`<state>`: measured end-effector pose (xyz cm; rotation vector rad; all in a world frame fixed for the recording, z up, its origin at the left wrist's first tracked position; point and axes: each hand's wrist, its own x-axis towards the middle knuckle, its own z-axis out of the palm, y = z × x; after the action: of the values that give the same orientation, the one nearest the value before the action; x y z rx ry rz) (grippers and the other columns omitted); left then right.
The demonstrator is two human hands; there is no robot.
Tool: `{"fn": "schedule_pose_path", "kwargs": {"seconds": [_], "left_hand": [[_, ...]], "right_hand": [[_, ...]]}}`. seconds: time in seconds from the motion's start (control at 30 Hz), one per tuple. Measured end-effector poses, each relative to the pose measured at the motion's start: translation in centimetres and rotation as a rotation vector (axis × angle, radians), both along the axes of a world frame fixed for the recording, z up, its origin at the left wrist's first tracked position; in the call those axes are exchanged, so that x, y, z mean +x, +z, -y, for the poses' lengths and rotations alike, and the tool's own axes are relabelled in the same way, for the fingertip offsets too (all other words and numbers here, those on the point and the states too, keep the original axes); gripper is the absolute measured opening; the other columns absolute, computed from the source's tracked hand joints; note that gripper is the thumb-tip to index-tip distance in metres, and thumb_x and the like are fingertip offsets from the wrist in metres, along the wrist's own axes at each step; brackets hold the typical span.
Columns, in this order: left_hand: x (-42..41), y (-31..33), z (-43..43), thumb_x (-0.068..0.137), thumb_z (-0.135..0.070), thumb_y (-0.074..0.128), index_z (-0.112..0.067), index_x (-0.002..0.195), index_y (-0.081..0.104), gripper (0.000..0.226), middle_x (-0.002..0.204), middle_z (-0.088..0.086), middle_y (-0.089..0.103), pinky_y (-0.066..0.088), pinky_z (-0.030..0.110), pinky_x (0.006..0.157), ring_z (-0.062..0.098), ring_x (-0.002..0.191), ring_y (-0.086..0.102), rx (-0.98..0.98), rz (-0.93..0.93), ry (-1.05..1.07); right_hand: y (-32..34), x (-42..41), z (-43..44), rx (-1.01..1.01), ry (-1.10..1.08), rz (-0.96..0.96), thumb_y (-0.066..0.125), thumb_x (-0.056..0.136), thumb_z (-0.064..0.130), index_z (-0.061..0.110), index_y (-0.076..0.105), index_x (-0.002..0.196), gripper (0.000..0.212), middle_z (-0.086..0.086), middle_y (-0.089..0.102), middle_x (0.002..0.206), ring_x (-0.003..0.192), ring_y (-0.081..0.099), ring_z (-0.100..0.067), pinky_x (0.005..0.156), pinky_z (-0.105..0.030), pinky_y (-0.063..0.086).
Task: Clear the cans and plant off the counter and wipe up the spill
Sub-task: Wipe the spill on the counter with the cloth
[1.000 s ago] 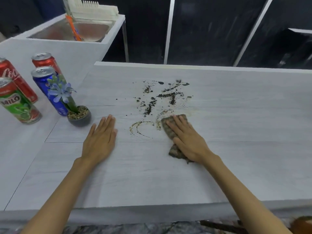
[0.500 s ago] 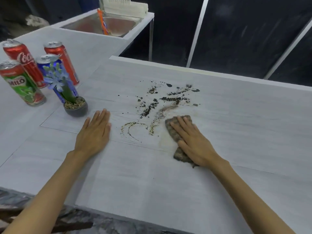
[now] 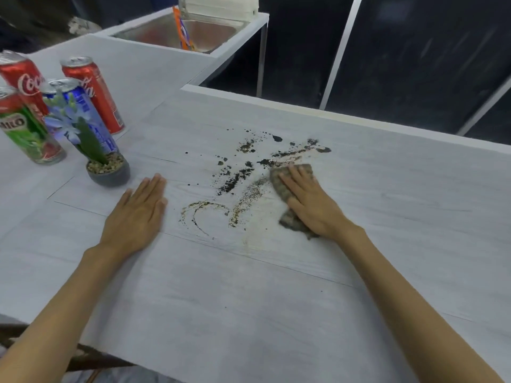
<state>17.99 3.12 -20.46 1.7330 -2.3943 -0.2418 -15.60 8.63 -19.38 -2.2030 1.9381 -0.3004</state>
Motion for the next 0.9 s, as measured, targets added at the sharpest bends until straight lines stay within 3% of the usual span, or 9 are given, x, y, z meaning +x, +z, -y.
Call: {"fn": "schedule_pose_path", "kwargs": {"seconds": [0.1, 0.2, 0.3, 0.37, 0.47, 0.53, 0.63, 0.77, 0.9], "left_hand": [[-0.1, -0.1, 0.0, 0.099, -0.034, 0.015, -0.020, 0.148, 0.007, 0.052, 0.157, -0.005, 0.004, 0.002, 0.031, 0.118, 0.008, 0.145, 0.004, -0.007, -0.004, 0.007], [0.0, -0.2, 0.0, 0.091, -0.043, 0.006, -0.020, 0.148, 0.007, 0.061, 0.157, -0.006, 0.004, 0.002, 0.031, 0.118, 0.007, 0.144, 0.005, -0.019, -0.001, -0.008], [0.1, -0.3, 0.1, 0.088, -0.044, 0.006, -0.021, 0.148, 0.008, 0.065, 0.157, -0.007, 0.006, 0.003, 0.030, 0.118, 0.006, 0.144, 0.005, -0.031, -0.010, -0.003], [0.1, -0.3, 0.1, 0.088, -0.044, 0.006, -0.021, 0.148, 0.008, 0.064, 0.156, -0.007, 0.006, 0.003, 0.030, 0.118, 0.006, 0.144, 0.006, -0.036, -0.012, 0.001], [0.0, -0.3, 0.1, 0.088, -0.044, 0.007, -0.020, 0.148, 0.010, 0.064, 0.156, -0.007, 0.007, 0.004, 0.031, 0.118, 0.006, 0.143, 0.006, -0.041, -0.020, -0.003], [0.1, -0.3, 0.2, 0.088, -0.045, 0.007, -0.021, 0.147, 0.010, 0.064, 0.156, -0.008, 0.008, 0.004, 0.031, 0.118, 0.005, 0.143, 0.006, -0.039, -0.025, 0.001], [0.0, -0.4, 0.2, 0.088, -0.046, 0.007, -0.023, 0.147, 0.010, 0.064, 0.156, -0.009, 0.008, 0.003, 0.030, 0.118, 0.002, 0.142, 0.005, -0.033, -0.033, 0.005], [-0.1, -0.2, 0.2, 0.087, -0.046, 0.006, -0.024, 0.147, 0.008, 0.064, 0.156, -0.011, 0.006, 0.002, 0.029, 0.118, -0.001, 0.140, 0.002, -0.026, -0.034, 0.012], [-0.2, 0.0, 0.0, 0.087, -0.046, 0.004, -0.025, 0.147, 0.005, 0.064, 0.156, -0.011, 0.004, 0.000, 0.027, 0.118, -0.004, 0.137, -0.002, -0.005, -0.027, 0.012]], "right_hand": [[0.1, -6.7, -1.7, -0.065, -0.060, -0.028, 0.015, 0.089, 0.046, 0.008, 0.020, 0.147, 0.070, -0.007, 0.008, 0.157, 0.146, 0.000, -0.024, 0.118, -0.034, -0.005], [0.2, -12.8, 1.9, -0.010, -0.238, -0.169, 0.000, 0.084, 0.051, -0.005, 0.032, 0.141, 0.086, -0.024, 0.035, 0.146, 0.136, 0.025, -0.040, 0.116, -0.048, 0.013], [0.3, -10.5, 8.1, 0.002, -0.373, -0.089, 0.008, 0.094, 0.033, -0.003, 0.033, 0.140, 0.063, -0.023, 0.035, 0.145, 0.136, 0.026, -0.035, 0.114, -0.042, 0.014], [-0.1, -6.9, 11.0, -0.010, -0.343, -0.035, 0.015, 0.096, 0.033, 0.003, 0.036, 0.138, 0.056, -0.021, 0.036, 0.145, 0.136, 0.028, -0.031, 0.115, -0.042, 0.016], [-0.7, -2.7, 9.9, -0.003, -0.083, -0.021, 0.008, 0.095, 0.051, 0.014, 0.021, 0.148, 0.066, -0.009, 0.015, 0.157, 0.147, 0.009, -0.025, 0.120, -0.047, 0.007], [-0.2, -2.2, 6.6, 0.030, 0.098, 0.019, 0.009, 0.090, 0.056, 0.018, 0.011, 0.150, 0.071, 0.001, 0.002, 0.158, 0.147, -0.004, -0.017, 0.120, -0.039, -0.006], [0.9, -5.7, 3.5, -0.020, 0.120, 0.139, 0.020, 0.086, 0.047, 0.021, 0.021, 0.148, 0.067, 0.003, 0.012, 0.158, 0.146, 0.005, -0.013, 0.117, -0.032, 0.000], [1.6, -11.6, 7.3, 0.018, -0.241, 0.177, 0.032, 0.098, 0.025, 0.016, 0.032, 0.143, 0.046, -0.008, 0.025, 0.153, 0.143, 0.016, -0.023, 0.120, -0.043, 0.009], [1.0, -6.6, 13.2, -0.010, -0.195, 0.176, 0.031, 0.100, 0.025, 0.007, 0.045, 0.129, 0.037, -0.016, 0.042, 0.136, 0.132, 0.031, -0.033, 0.114, -0.048, 0.021]]}}
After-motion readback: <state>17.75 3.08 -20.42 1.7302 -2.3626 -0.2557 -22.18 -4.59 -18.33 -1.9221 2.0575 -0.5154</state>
